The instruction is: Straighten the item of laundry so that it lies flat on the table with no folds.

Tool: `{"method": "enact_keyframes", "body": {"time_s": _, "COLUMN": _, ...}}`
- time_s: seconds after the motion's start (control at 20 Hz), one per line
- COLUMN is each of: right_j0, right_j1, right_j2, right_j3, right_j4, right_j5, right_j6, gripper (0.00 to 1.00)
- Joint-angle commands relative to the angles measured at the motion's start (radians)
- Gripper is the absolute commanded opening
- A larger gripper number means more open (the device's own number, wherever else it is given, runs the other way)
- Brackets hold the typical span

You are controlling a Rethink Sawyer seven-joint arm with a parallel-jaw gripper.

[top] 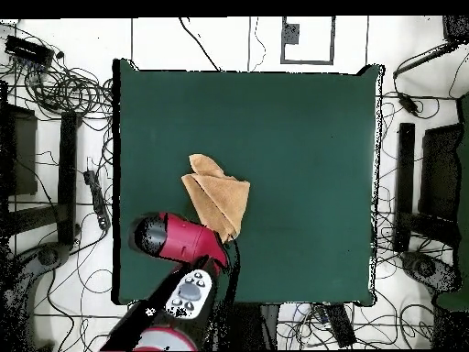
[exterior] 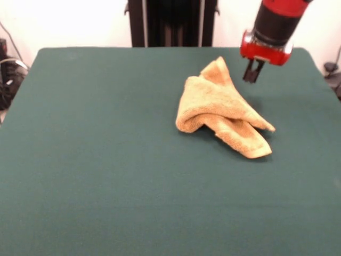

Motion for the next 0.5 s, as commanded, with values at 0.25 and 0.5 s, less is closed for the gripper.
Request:
{"method": "enact_keyframes", "body": {"time_s": 0.25, "right_j0": -0.018, "right_j1": -0.108, "right_j2": -0.046, "right_j3": 0.022, "right_j4": -0.088, "right_j5": 0.108, "right_j6": 0.145, "gripper": 1.0}}
{"method": "enact_keyframes", "body": {"time_s": 0.5, "right_j0": -0.057, "right_j1": -0.113, "right_j2": -0.015, "right_j3": 0.04, "right_j4": -0.069, "right_j5": 0.117, "right_j6": 0.161, "gripper": 1.0}}
